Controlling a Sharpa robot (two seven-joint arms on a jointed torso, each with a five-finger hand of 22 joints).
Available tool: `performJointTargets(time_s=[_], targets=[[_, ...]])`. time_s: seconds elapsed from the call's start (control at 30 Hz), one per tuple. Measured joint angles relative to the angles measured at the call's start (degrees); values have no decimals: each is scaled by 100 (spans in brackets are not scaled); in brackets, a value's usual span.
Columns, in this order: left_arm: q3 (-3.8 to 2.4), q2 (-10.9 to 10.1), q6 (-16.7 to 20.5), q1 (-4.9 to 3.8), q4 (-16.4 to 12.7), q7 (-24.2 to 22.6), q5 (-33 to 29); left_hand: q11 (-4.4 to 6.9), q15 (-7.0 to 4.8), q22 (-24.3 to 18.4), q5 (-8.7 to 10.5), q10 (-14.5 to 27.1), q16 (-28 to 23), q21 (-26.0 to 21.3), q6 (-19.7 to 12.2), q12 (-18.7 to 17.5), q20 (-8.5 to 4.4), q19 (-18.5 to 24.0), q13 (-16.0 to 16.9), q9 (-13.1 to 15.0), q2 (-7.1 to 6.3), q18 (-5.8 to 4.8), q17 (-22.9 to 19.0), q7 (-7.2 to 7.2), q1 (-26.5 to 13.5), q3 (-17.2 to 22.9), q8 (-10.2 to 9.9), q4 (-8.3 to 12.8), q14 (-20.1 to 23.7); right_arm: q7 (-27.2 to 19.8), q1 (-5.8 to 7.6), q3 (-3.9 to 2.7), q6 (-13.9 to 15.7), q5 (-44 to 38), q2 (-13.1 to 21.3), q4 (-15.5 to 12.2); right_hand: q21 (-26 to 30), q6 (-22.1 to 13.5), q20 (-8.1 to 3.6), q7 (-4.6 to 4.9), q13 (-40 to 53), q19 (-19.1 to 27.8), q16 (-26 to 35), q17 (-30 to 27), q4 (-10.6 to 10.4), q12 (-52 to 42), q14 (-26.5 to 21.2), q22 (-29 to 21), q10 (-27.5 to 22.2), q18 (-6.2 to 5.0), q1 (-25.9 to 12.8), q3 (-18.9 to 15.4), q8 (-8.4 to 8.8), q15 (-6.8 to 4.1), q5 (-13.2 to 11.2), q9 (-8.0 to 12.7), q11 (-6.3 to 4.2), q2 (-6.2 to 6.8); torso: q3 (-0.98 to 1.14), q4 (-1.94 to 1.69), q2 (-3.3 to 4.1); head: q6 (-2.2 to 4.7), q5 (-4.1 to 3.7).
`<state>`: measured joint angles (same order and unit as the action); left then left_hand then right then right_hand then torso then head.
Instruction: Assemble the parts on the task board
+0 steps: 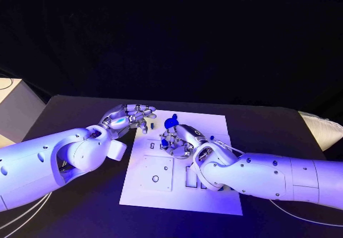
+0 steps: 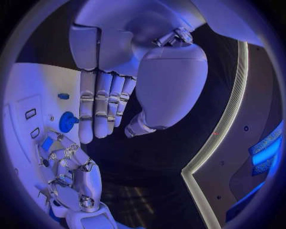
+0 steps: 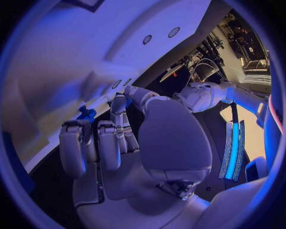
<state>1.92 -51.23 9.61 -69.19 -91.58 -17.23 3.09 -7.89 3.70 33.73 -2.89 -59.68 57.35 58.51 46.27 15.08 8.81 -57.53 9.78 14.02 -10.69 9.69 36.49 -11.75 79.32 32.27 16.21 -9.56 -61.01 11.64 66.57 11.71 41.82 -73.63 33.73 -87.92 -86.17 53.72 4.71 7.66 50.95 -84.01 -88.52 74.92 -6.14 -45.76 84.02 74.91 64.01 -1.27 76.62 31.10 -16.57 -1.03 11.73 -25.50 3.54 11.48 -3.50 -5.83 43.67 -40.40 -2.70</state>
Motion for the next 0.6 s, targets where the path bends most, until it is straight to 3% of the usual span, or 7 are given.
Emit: performJointTargets(time_s=[0.6], targets=[[1,0,-1,1,5,4,5,0,0,-1,0,0,0,0,0,0,0,0,4,-1,0,0,0,0,0,0,0,0,0,-801,-44,2,201,1097,44,103,140,-32,0,-12,-724,0,54,-1,29,849,0,4,-168,0,-47,140,-66,0,0,5,-25,47,0,-2,1,-14,18]])
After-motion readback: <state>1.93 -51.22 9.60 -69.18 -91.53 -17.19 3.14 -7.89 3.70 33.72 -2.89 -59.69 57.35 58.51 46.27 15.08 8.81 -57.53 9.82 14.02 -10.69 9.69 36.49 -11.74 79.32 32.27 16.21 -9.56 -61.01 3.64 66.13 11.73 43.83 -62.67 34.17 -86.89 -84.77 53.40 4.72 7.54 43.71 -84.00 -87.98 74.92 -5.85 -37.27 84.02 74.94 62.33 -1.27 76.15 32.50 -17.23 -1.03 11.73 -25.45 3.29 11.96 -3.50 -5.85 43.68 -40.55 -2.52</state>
